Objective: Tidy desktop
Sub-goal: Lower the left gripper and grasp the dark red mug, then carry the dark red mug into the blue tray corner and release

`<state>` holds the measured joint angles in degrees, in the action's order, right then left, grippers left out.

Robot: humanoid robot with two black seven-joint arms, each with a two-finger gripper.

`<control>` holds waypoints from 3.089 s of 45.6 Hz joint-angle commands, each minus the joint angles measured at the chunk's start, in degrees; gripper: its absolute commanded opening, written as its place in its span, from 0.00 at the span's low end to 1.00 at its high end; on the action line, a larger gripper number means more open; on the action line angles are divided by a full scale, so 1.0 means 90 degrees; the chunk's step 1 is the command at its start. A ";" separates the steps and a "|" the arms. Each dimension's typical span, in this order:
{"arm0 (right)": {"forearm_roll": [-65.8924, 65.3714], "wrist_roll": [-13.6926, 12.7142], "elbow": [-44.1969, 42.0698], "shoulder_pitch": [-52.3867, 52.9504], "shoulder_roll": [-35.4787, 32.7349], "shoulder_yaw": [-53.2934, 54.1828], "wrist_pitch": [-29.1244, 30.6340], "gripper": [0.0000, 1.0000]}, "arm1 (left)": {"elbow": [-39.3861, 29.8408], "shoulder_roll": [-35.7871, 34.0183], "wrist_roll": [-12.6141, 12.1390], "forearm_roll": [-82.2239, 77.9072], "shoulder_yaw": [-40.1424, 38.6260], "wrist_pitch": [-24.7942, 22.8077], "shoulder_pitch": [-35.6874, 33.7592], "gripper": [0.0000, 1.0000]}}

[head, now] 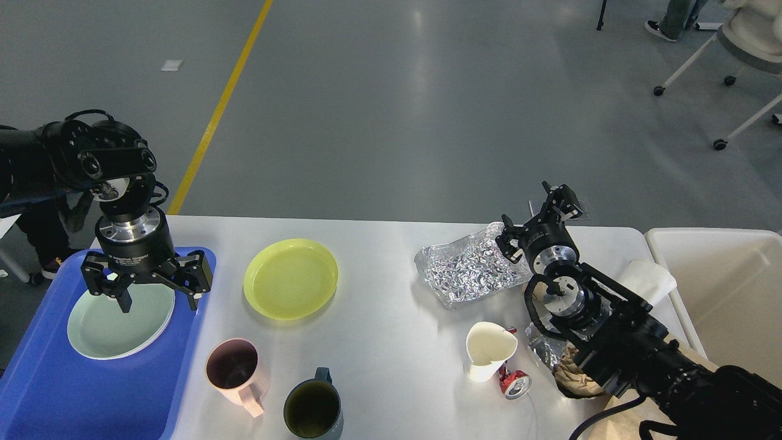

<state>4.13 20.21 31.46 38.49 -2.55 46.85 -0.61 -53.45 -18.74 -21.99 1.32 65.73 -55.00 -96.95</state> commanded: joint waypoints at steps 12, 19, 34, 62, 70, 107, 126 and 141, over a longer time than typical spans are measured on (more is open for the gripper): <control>0.0000 0.0000 0.0000 0.0001 0.0000 0.0000 0.0000 1.00 | 0.0041 0.0315 -0.0037 -0.0019 -0.0555 0.0000 0.0752 0.96; 0.0000 0.0000 0.0000 0.0001 0.0000 0.0000 0.0000 1.00 | 0.0099 0.0325 -0.0037 -0.0117 -0.0555 0.0000 0.0821 0.96; 0.0000 0.0000 0.0000 0.0001 0.0000 0.0000 0.0000 1.00 | 0.0666 0.0666 -0.0037 -0.0312 -0.0575 0.0000 0.1475 0.94; 0.0000 0.0000 0.0000 -0.0009 0.0000 0.0000 0.0000 1.00 | 0.0841 0.0676 -0.0047 -0.0342 -0.0633 0.0000 0.1846 0.41; 0.0000 0.0000 0.0000 0.0001 0.0000 0.0000 0.0000 1.00 | 0.0841 0.0676 -0.0047 -0.0351 -0.0633 0.0000 0.1973 0.41; 0.0000 0.0000 0.0000 0.0001 0.0000 0.0000 0.0000 1.00 | 0.1183 0.0657 -0.0027 -0.0205 -0.1121 0.0000 0.2100 0.00; 0.0000 0.0000 0.0000 -0.0009 0.0000 0.0000 0.0000 1.00 | 0.0286 -0.0983 0.0002 -0.0215 -0.1015 0.0000 0.0490 0.00; 0.0000 0.0000 0.0000 0.0001 0.0000 0.0000 0.0000 1.00 | 0.0177 -0.2224 0.0012 -0.0234 -0.0770 0.0000 0.0282 0.00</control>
<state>4.13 20.21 31.47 38.49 -2.55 46.85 -0.61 -52.08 -35.78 -21.81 -0.68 58.71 -55.01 -96.95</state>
